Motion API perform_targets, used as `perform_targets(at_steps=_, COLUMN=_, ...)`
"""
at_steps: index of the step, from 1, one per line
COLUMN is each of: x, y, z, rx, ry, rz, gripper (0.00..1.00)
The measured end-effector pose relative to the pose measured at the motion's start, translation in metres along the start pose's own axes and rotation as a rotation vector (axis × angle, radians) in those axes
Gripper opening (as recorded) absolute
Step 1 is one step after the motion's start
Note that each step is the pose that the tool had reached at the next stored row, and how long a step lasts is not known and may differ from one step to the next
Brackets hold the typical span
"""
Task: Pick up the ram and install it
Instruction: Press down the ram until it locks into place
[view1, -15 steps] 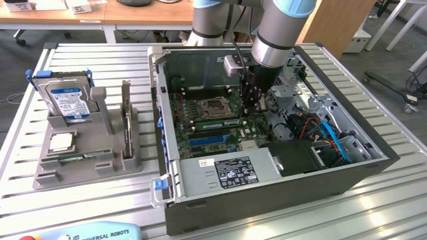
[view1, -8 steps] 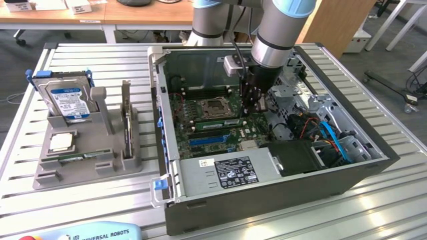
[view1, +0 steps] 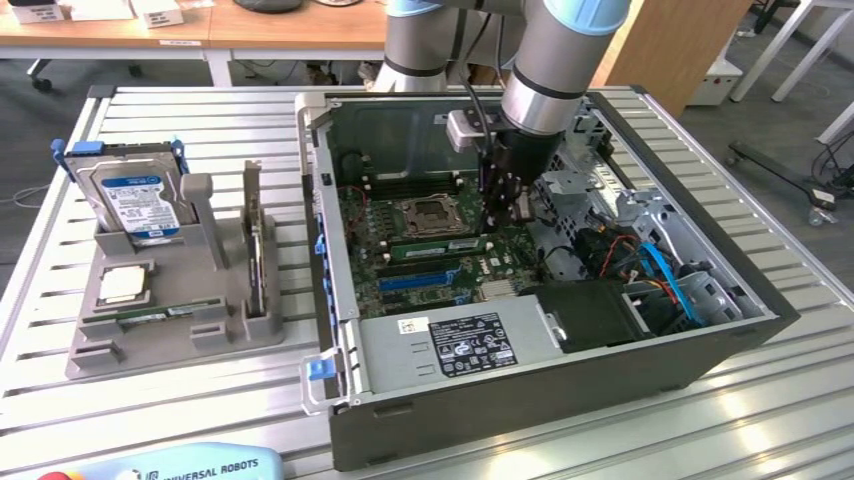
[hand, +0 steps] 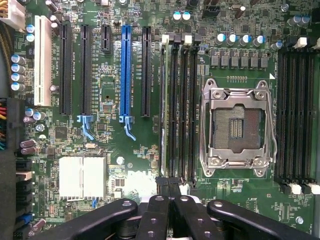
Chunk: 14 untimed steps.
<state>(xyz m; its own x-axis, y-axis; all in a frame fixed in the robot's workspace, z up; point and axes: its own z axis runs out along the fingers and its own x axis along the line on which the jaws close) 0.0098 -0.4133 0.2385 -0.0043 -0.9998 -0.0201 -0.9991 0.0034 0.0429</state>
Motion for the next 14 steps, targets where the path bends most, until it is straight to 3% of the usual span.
perform_targets(at_steps=14, x=-0.0009, y=-0.0002, z=0.004, rx=0.0002, ry=-0.0005, rz=0.0, gripper=0.1)
